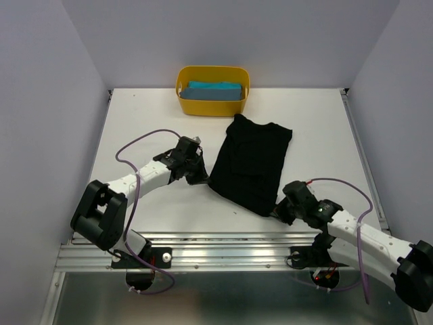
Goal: Roll the t-shirts
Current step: Roll the T-shirt to the center of the board.
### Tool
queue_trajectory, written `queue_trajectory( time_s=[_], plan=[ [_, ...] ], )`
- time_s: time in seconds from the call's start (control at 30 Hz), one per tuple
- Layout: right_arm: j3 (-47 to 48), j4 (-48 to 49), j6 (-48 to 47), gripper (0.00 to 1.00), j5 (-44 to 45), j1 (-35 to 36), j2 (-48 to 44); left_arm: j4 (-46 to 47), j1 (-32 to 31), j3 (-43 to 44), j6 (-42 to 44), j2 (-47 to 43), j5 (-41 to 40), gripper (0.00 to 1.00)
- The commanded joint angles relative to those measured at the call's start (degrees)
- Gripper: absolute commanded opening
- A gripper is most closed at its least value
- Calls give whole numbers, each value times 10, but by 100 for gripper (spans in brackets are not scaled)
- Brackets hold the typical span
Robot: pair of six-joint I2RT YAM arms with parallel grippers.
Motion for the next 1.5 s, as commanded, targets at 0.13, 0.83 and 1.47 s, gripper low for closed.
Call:
queue_trajectory(
  time_s=[0.13,0.83,1.47],
  plan=[
    [39,-13,-12,1,30,-2,4,-3,3,36,-7,-20,-33,0],
    [104,-49,-48,2,65,-14,40,14,4,110,-11,31,-39,0],
    [131,-57,-109,1,12,-39,81,30,20,95,-18,41,-15,0]
  ],
)
